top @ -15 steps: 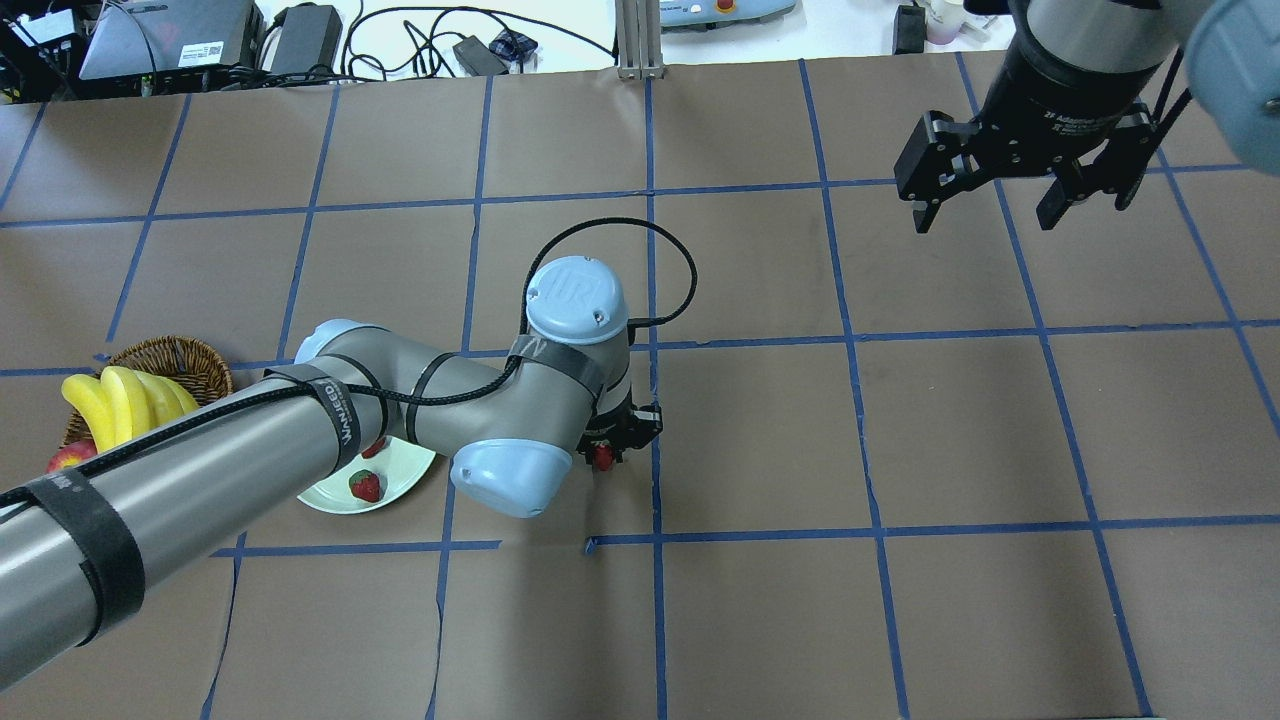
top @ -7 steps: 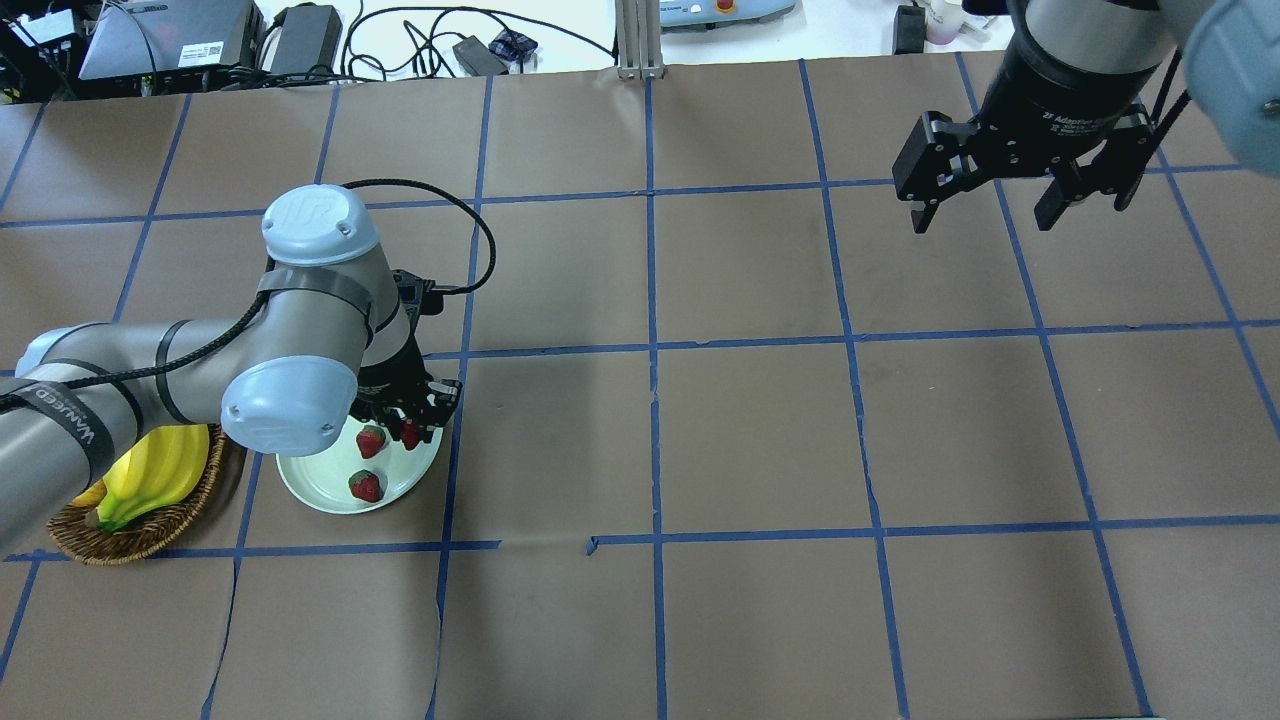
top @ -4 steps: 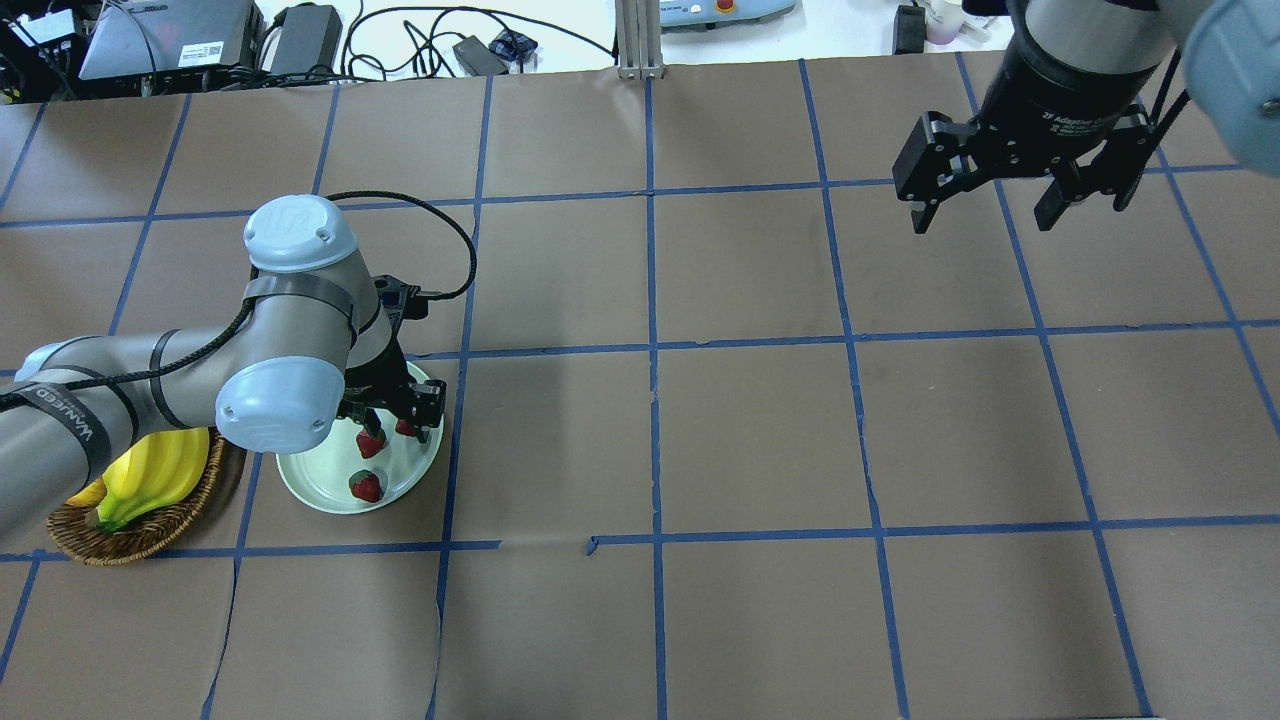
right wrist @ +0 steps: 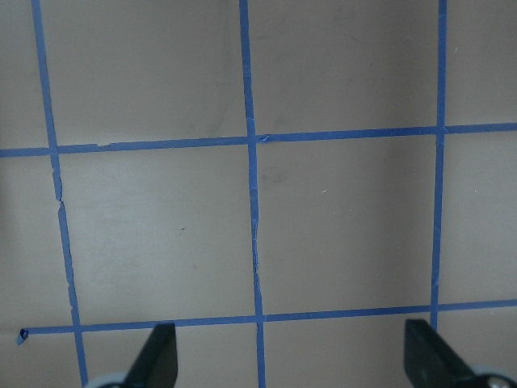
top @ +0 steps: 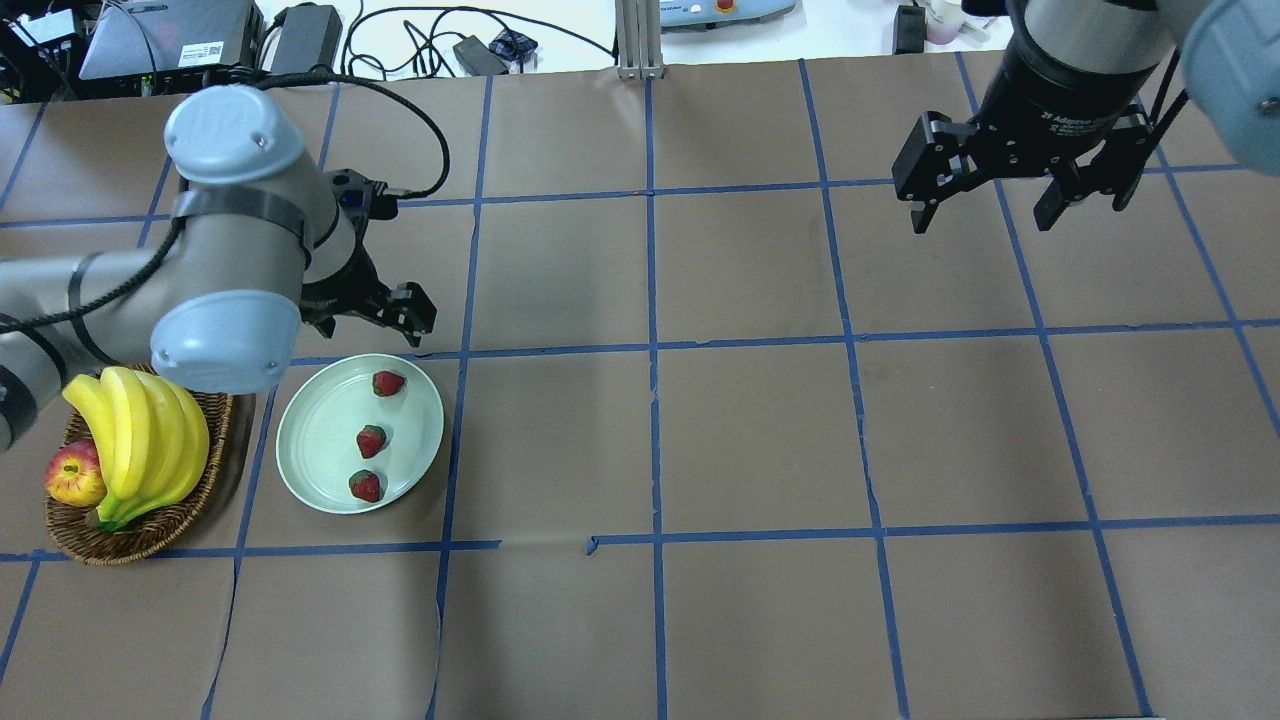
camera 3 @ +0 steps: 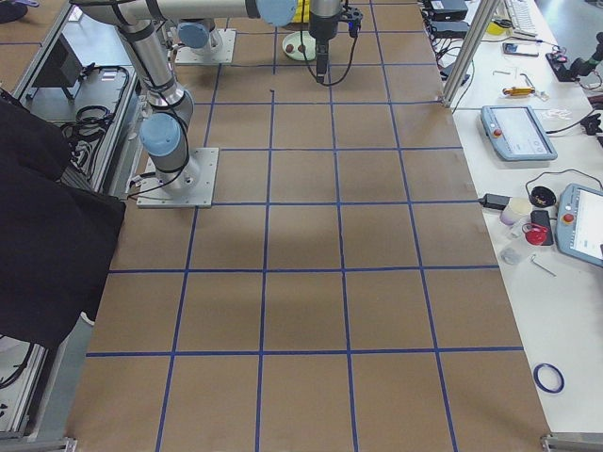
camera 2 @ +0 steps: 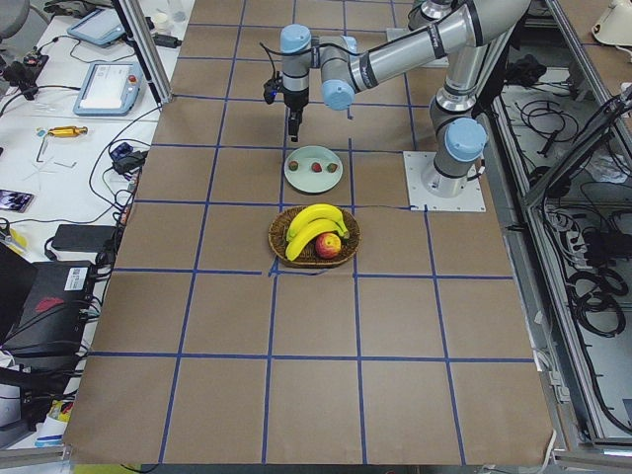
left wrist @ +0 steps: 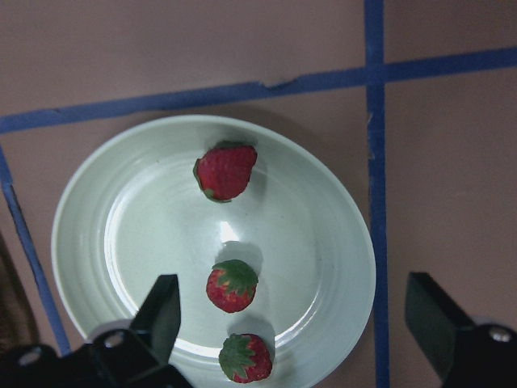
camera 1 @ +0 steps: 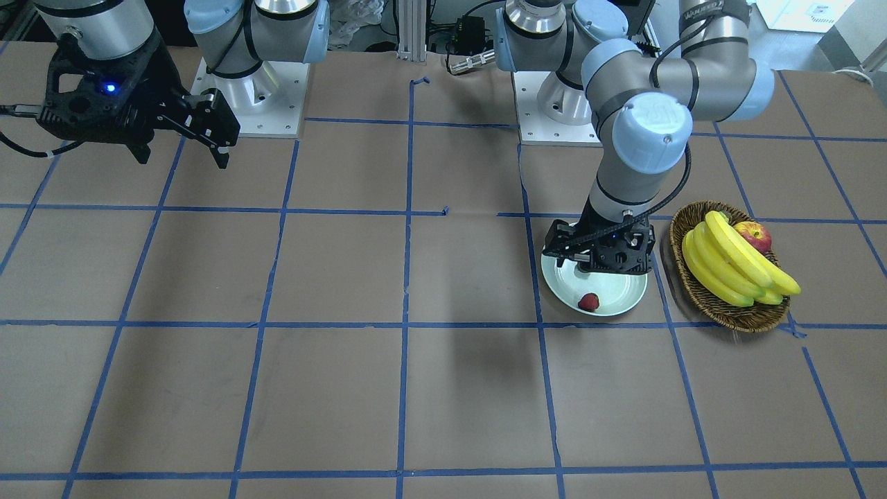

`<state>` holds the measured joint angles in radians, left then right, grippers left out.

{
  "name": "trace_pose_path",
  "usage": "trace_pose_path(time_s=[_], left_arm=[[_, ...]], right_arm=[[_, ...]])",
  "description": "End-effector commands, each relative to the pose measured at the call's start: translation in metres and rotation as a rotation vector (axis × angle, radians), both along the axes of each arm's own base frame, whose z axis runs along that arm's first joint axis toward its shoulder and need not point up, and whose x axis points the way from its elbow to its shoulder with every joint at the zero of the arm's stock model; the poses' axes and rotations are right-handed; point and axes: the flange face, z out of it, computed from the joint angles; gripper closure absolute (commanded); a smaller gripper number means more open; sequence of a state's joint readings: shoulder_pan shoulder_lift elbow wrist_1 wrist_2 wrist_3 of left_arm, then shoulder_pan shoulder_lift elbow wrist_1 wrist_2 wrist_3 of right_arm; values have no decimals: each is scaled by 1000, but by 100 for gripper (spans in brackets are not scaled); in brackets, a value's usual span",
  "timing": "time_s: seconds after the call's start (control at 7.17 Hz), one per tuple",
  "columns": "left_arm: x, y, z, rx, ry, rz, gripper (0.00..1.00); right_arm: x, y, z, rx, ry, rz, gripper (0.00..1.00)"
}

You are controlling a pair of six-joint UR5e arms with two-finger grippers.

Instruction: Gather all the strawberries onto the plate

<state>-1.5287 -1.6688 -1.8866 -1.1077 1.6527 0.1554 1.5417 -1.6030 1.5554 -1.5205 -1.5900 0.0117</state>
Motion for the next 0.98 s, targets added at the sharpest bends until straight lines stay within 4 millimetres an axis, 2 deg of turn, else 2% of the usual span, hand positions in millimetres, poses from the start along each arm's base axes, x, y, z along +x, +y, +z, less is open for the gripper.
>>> trace_pose_path(time_s=[0.0, 0.14, 0.42, 0.56, 0.7, 0.84], left_arm=[[-11, -6, 110, -46, 74, -9, 0], [-20, -3, 145, -98, 88, -9, 0], [-39, 17, 188, -118, 110, 31, 0], [-40, 26, 194, -103, 111, 32, 0], [-40, 28, 190, -96, 110, 34, 0], [-41, 30, 197, -114, 112, 35, 0]], right_arm=[[1, 0, 0, -1, 1, -1, 0], [1, 0, 0, 0, 1, -1, 0], [1, 0, 0, 0, -1, 1, 0], [1, 0, 0, 0, -1, -1, 0], [1, 0, 1, -1, 1, -1, 0], [1, 0, 1, -1, 1, -1, 0]])
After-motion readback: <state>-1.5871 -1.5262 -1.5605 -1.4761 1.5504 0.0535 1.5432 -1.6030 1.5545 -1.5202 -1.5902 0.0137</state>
